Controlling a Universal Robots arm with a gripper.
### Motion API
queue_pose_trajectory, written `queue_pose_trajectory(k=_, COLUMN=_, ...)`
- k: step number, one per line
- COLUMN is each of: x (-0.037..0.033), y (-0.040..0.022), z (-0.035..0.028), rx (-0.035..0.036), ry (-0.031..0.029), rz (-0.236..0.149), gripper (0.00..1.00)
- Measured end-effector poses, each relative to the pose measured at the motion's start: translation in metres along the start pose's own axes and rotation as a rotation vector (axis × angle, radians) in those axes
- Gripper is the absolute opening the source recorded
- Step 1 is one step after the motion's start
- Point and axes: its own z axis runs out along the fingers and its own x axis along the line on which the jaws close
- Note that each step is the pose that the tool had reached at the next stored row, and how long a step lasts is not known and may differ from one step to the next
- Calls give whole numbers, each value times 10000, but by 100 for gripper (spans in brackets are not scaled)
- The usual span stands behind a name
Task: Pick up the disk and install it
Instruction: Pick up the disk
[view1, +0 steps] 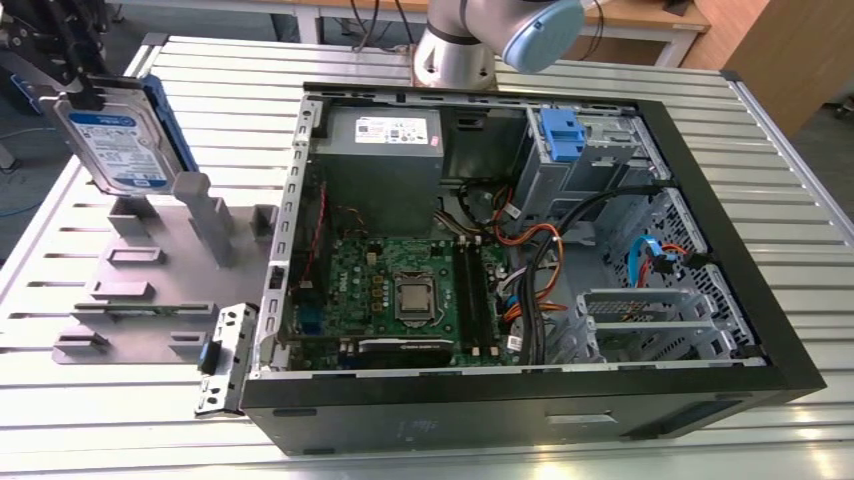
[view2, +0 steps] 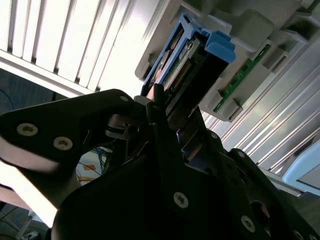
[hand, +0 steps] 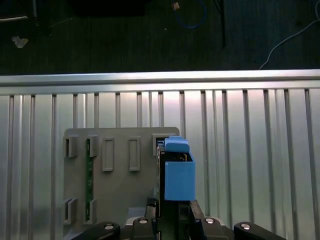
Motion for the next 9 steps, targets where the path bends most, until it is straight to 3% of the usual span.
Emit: queue_pose_trajectory(k=9, x=-1, y=5, z=-80, rx=0, ry=0, rz=0, gripper=35)
